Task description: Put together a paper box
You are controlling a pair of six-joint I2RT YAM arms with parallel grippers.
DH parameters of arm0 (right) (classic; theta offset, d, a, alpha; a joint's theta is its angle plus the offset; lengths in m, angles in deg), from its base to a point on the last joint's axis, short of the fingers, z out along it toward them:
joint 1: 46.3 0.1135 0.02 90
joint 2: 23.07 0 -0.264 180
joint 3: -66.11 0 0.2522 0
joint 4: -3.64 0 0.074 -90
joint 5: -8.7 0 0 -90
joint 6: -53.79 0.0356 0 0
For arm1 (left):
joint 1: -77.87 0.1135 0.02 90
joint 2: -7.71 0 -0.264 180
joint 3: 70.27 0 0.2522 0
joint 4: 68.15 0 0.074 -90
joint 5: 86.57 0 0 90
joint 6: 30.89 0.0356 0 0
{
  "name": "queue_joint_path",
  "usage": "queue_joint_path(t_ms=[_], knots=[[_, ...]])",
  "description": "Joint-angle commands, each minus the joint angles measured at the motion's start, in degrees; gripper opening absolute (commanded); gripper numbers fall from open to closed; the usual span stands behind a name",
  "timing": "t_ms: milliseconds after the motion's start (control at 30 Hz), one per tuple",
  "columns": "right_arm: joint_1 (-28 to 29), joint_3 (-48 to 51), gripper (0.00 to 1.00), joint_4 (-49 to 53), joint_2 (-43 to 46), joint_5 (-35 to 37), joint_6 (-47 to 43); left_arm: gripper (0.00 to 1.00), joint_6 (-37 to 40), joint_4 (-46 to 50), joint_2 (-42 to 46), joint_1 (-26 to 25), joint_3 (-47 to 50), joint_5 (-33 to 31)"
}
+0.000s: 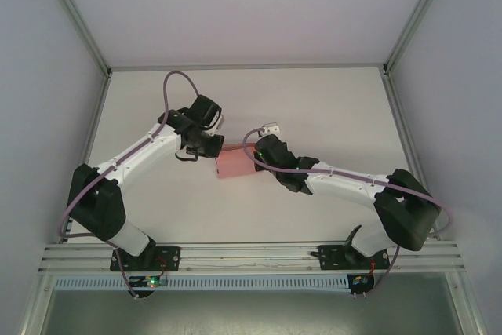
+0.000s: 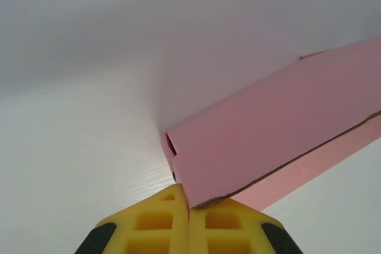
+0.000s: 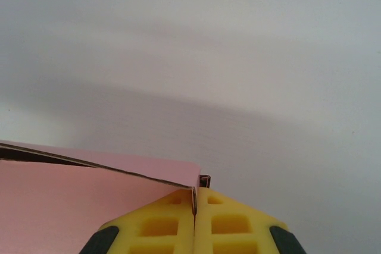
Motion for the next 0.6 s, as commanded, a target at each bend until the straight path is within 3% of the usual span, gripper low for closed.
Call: queue_joint_path(t_ms=[0, 200, 400, 567], knots=[[2.08, 0.71, 0.0, 6.17, -2.81, -5.13, -1.55, 0.0, -6.84, -1.28, 0.97, -0.02, -1.67, 8.81], [2.63, 1.04, 0.0, 6.07, -3.51, -4.95, -1.41, 0.0, -15.12, -1.74, -0.48, 3.1, -0.33, 7.08], [2.65, 1.85, 0.0, 5.71, -3.47, -5.07, -0.97, 0.0, -20.5, -7.92, -1.43, 6.06, 1.47, 17.75], [2.65, 2.4, 0.0, 5.41, -2.84, -4.59, -1.06, 0.0, -16.45, -3.22, -1.59, 5.99, -0.09, 9.98]])
